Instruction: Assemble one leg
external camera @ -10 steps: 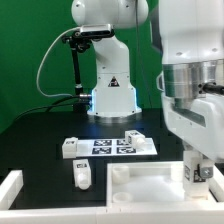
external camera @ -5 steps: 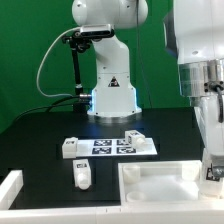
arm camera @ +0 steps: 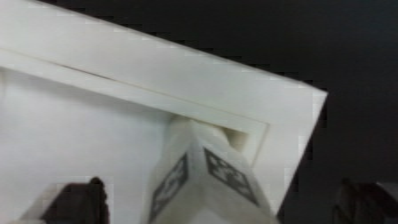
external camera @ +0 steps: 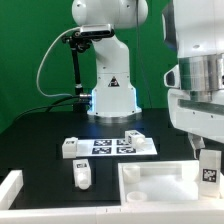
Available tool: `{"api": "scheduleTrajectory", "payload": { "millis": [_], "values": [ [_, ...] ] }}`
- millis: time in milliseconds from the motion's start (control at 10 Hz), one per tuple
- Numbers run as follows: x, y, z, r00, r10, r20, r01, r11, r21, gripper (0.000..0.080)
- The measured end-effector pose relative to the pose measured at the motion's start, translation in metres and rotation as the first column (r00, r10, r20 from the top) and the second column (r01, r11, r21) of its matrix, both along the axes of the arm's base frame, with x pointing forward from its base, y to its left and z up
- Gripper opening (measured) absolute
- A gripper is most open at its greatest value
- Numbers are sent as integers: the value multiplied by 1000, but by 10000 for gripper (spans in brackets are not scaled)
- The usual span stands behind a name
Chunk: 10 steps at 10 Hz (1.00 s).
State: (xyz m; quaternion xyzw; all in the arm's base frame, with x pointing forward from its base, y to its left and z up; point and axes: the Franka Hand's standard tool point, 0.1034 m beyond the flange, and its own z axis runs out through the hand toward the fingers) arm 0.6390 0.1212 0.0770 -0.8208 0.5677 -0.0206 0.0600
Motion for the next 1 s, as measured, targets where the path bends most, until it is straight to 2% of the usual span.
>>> {"api": "scheduleTrajectory", "payload": {
  "millis": [200,300,400,500,600,700,800,900,1000],
  "values": [
    [0,-2,-2,992,125,6,-125,992,-16,649],
    [0,-4,-2,968,249,8,-249,968,-39,648],
    [3,-10,-2,849,529,-7,-526,843,-110,648],
    [4,-11,-3,805,592,-14,-589,798,-123,648],
    [4,-11,-3,821,570,-13,-567,815,-120,626],
    [4,-11,-3,828,561,-13,-558,821,-120,487],
    [4,-11,-3,836,548,-12,-546,830,-117,487],
    [4,-10,-3,890,457,-7,-455,884,-106,309],
    [3,-11,-4,921,389,-6,-388,916,-99,309]
  ]
}}
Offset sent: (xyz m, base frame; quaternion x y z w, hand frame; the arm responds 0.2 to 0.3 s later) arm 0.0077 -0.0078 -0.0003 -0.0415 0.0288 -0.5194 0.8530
